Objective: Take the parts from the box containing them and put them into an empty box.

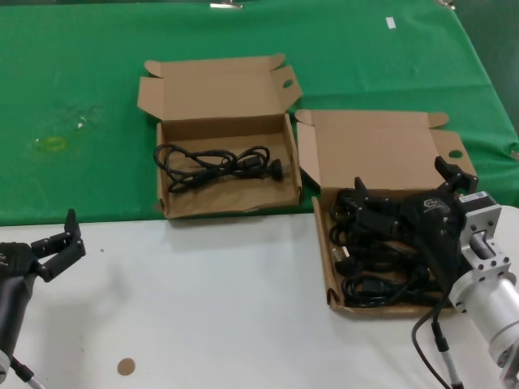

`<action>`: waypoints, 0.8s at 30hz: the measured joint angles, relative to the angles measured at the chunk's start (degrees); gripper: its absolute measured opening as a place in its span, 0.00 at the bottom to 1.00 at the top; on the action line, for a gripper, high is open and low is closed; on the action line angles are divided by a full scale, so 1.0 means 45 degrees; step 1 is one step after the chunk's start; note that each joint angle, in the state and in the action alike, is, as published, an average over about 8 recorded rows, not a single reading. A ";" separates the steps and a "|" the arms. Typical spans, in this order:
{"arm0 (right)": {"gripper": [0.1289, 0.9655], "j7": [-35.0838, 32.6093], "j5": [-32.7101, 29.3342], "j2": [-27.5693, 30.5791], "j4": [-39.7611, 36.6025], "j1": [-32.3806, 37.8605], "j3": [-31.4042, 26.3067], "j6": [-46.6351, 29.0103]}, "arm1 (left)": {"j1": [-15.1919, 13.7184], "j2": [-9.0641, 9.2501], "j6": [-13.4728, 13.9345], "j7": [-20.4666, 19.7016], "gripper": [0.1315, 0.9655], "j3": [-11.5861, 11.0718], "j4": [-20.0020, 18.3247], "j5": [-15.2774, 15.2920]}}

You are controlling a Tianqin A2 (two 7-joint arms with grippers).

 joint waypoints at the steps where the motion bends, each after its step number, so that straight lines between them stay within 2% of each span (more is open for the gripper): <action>1: 1.00 0.0000 0.0000 0.0000 0.0000 0.0000 0.0000 0.0000 | 0.0000 0.0000 0.0000 0.0000 1.00 0.0000 0.0000 0.0000; 24: 1.00 0.0000 0.0000 0.0000 0.0000 0.0000 0.0000 0.0000 | 0.0000 0.0000 0.0000 0.0003 1.00 0.0000 0.0000 0.0000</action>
